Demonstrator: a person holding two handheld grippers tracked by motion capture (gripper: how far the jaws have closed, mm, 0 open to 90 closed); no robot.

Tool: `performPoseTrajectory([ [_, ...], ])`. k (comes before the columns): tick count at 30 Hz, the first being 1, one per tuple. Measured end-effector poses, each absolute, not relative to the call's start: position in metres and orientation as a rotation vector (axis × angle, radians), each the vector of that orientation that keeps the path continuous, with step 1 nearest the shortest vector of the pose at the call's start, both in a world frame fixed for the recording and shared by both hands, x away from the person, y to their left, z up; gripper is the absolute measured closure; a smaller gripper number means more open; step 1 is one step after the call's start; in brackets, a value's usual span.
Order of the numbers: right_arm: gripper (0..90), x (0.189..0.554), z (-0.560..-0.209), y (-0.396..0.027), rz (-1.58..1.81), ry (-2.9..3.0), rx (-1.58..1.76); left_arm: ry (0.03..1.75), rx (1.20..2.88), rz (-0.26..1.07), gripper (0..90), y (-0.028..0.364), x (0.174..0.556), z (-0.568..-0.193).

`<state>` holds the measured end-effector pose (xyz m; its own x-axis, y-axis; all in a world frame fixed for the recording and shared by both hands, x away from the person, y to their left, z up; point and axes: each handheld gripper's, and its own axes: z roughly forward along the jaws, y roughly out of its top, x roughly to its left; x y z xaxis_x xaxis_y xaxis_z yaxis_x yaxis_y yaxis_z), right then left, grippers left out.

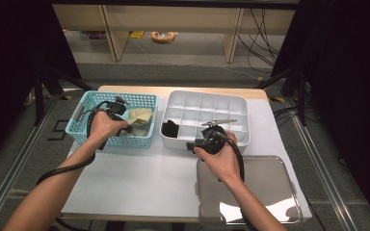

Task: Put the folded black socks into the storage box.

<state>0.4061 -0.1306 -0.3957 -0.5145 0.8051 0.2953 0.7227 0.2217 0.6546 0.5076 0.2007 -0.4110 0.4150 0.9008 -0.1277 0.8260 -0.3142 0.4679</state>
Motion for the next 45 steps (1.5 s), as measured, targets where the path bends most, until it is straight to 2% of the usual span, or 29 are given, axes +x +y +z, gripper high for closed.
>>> performPoseTrajectory([
  [13,57.6,0.403,-0.396,-0.13,1.172,2.339,1.554,1.347,2.152,0.291,85.9,0.223,0.484,-0.377],
  [25,57.1,0.403,-0.396,-0.129,1.174,2.34,1.54,1.232,2.086,0.352,85.8,0.228,0.448,-0.351],
  [35,56.4,0.404,-0.395,-0.13,1.208,2.368,1.477,1.102,2.14,0.276,85.6,0.225,0.411,-0.339],
  [40,56.2,0.403,-0.396,-0.13,1.207,2.354,1.448,1.036,2.171,0.245,85.5,0.22,0.391,-0.345],
  [45,56.1,0.4,-0.395,-0.13,1.177,2.365,1.556,0.98,2.211,0.208,85.3,0.211,0.377,-0.36],
])
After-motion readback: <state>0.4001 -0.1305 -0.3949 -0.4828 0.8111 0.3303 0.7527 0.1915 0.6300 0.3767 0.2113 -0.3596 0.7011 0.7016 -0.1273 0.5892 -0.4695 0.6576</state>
